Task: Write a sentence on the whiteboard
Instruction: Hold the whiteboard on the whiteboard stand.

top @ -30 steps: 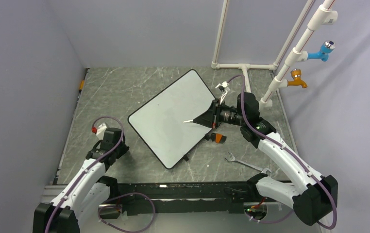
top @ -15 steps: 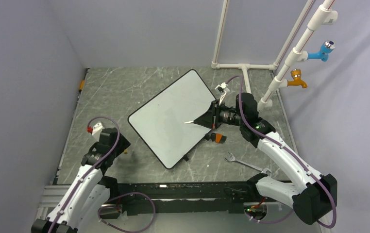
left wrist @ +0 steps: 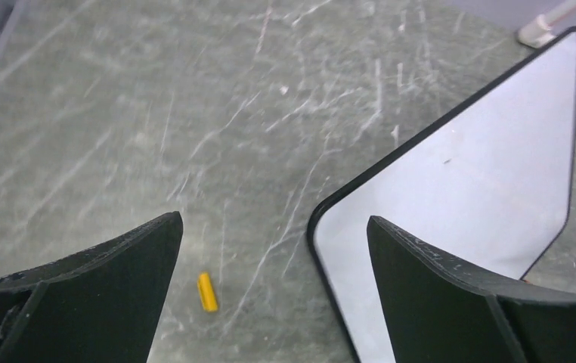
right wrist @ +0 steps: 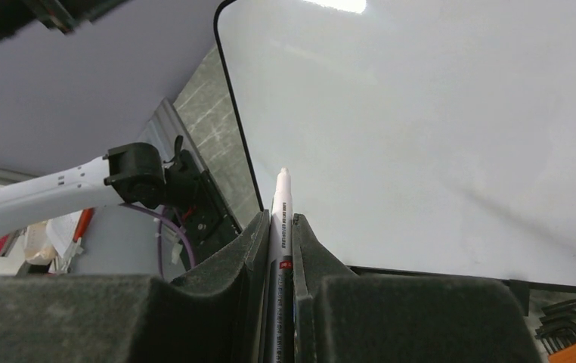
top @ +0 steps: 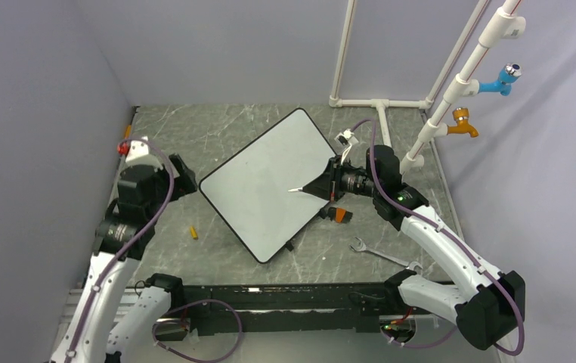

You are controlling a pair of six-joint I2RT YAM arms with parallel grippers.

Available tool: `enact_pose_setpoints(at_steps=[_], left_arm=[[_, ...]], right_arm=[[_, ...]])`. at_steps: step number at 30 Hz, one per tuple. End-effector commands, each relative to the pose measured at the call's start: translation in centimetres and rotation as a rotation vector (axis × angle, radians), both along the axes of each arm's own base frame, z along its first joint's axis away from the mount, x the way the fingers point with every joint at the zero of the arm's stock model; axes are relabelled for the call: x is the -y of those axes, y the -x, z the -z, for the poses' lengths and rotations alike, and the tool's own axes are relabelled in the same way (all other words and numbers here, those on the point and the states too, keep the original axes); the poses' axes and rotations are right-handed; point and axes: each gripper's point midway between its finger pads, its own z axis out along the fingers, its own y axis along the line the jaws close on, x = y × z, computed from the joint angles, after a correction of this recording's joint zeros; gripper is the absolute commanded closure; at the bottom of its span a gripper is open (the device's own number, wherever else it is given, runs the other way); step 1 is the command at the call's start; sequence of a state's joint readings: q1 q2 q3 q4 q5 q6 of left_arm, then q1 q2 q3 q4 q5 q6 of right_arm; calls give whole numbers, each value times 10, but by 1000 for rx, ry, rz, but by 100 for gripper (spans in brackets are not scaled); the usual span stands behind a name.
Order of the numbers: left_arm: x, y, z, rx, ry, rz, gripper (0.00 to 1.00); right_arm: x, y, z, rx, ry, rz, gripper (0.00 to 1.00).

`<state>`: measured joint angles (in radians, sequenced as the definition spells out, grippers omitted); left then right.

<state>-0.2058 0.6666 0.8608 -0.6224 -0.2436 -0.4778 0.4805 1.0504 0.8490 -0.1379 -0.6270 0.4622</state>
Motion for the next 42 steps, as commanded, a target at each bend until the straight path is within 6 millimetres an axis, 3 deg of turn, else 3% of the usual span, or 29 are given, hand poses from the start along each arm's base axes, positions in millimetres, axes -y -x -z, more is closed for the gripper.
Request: enact_pose_setpoints(at_steps=[1,5,9,11,13,17,22,25,32,42], left_arm=[[23,-28,-44,57,-108,197,1],[43,-54,-78,94,-141,324,2],[67,-76,-94,132,-142,463,6],[75,-90,-88,124,-129,520,9],[81,-102,-79,99,-84,583,18],[92,-120,-64,47,110,773,33],[81,-141,-46,-10,218,830,40],[84,-144,-29,-45,251,871,43],[102,-138,-14,-61,385,1029,47],[127,-127,19,-158,398,1101,49]], right_arm=[[1,0,-17,69,-3,7,100],[3,0,-15,83,16,21,100],[5,-2,-12,88,35,35,100],[4,-3,-12,92,38,37,100],[3,-3,-12,94,44,37,100],[2,-7,-12,106,69,40,100],[1,-13,-13,124,89,52,100],[-1,-16,-12,122,97,47,100],[-6,-21,-12,126,118,23,100],[-16,-23,-17,144,80,-12,100]])
